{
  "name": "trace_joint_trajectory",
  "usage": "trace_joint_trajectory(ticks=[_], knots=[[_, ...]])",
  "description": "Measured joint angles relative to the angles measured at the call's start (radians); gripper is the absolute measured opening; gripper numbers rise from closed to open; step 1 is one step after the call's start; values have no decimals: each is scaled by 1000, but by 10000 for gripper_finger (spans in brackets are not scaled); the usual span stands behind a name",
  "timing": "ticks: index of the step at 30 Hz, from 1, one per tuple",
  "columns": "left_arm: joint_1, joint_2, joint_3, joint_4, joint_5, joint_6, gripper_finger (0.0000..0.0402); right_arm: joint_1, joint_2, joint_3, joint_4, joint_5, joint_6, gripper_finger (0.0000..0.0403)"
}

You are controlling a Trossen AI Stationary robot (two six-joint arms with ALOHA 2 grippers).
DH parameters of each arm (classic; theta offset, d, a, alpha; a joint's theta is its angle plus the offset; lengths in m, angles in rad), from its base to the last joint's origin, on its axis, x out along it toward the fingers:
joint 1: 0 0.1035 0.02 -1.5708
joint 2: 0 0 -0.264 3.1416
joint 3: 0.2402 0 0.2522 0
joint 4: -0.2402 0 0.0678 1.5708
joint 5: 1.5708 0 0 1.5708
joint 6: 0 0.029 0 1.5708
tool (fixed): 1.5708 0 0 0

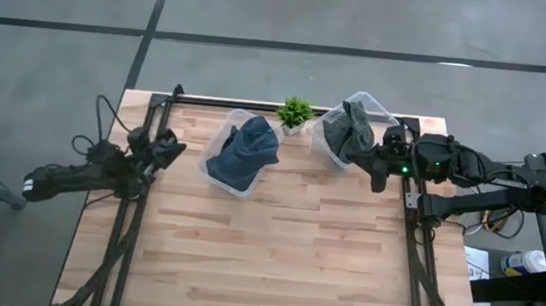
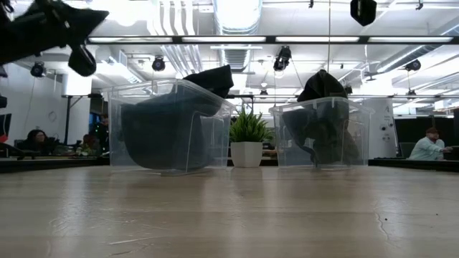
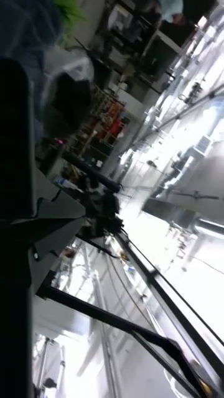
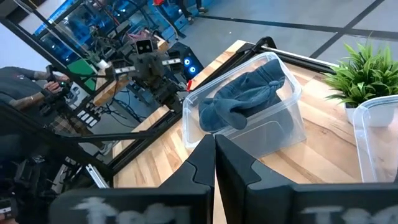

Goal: Pick & Place hat
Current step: Return to Home Position

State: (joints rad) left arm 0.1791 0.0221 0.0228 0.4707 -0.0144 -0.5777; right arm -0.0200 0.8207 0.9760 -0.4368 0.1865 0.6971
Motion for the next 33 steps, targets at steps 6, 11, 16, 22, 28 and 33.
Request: trace_joint_trajectory(ticks=[6, 11, 16, 22, 28, 33], knots=[[0, -16, -14, -10, 17, 33, 0, 0, 0, 0, 1, 0, 8, 8], [-1, -16, -14, -15, 31, 48, 0, 0, 0, 0, 1, 0, 46, 8], [-19, -16, -15, -8, 50, 26, 0, 0, 0, 0, 1, 0, 61, 8], [-89, -16, -15, 7, 42, 35, 0, 0, 0, -1, 1, 0, 86, 8], [-117, -14, -15, -53, 24, 144, 0, 0, 0, -1, 1, 0, 85, 8], [-117, -15, -16, -261, 34, 123, 0, 0, 0, -1, 1, 0, 81, 8]])
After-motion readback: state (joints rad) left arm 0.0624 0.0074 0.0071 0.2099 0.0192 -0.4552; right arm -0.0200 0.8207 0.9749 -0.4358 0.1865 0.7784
